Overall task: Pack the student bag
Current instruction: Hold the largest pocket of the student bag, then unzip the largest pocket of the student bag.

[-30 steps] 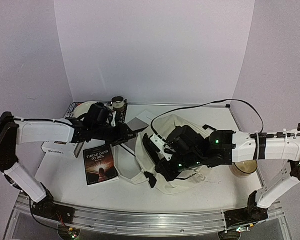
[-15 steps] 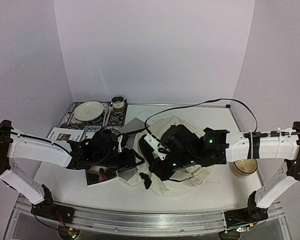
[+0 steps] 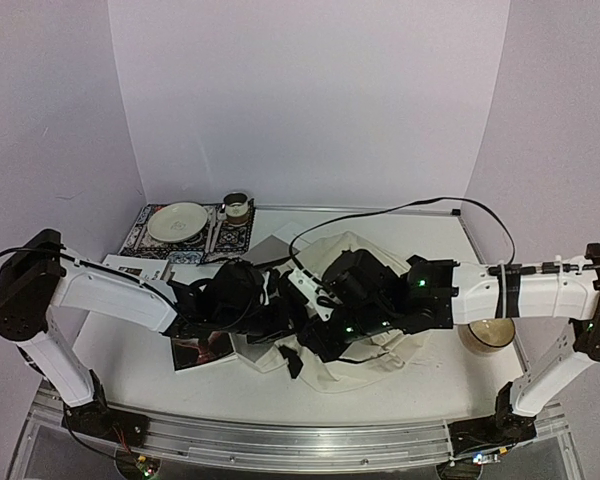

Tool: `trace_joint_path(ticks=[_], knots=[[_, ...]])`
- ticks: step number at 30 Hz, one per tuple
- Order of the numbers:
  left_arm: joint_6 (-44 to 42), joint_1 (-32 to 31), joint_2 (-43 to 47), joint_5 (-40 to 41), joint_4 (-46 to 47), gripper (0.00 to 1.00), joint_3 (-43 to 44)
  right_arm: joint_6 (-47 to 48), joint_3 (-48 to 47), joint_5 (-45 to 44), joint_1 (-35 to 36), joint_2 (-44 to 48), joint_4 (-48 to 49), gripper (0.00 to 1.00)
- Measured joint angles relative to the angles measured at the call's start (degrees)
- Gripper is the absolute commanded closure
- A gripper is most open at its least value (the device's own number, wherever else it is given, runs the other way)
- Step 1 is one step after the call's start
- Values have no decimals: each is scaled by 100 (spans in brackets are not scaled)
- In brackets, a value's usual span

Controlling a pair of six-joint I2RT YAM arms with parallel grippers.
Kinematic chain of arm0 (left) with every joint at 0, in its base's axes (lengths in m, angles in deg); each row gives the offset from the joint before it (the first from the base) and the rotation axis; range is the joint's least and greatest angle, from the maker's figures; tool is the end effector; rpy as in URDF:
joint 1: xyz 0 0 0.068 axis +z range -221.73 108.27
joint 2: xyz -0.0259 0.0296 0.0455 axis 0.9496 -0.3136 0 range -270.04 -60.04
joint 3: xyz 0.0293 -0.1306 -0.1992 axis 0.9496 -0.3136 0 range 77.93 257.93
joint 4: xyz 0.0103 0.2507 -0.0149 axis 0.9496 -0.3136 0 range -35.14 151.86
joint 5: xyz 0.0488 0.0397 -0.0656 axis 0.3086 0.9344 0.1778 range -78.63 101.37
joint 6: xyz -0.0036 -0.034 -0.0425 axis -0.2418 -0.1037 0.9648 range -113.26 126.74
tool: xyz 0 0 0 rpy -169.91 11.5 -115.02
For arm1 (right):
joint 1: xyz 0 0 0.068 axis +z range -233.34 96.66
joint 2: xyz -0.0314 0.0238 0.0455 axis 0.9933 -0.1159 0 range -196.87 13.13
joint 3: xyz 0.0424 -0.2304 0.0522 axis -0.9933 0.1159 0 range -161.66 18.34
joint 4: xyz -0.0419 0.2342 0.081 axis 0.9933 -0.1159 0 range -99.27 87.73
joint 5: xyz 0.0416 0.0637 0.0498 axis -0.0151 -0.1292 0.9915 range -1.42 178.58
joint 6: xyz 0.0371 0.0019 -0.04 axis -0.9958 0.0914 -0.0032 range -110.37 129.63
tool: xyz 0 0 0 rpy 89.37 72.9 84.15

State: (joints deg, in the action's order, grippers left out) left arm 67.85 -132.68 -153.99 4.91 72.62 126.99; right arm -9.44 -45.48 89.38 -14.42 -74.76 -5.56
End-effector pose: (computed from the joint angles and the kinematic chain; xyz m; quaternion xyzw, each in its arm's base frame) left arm 0.1593 -0.2952 0.1582 0.0252 0.8822 -0.4332 0.1830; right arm 0.1247 0.3249 0.2517 -0.3634 0.7732 0.3653 0.3698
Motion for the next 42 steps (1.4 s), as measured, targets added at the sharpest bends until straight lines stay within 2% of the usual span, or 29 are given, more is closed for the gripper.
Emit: trace_joint_path(ticks=[1,6,12,21,26,33,37,40,42], knots=[[-6,-2,-8,-1,15,100,6,0,21,-7,0,13,0,100],[-16,-12,96,22,35,100,-47,-2,520,-439,2,505,-163,100],[58,-41,876,66,128,100,-630,-140,1339,-1224,4,1658,-779,100],[202,-68,1591,90,141,100,-1077,-993,2057,-1976,27,2718,-1434,100],[188,-74,2110,116,-228,100,-1146,-1521,2268,-2259,-163,2778,-1519,100],[193,-71,2629,169,-582,100,-1510,-1907,2330,-2348,-1256,2241,-1464,100],[174,-72,2654,95,-595,100,-1644,-1888,2287,-2238,-1468,2075,-1290,100],[64,-72,2553,-12,-603,100,-1641,-1643,2247,-2074,-1536,2034,-1240,95],[-17,-75,2416,-89,-618,100,-1635,-1450,2214,-1868,-1597,2004,-1257,78]])
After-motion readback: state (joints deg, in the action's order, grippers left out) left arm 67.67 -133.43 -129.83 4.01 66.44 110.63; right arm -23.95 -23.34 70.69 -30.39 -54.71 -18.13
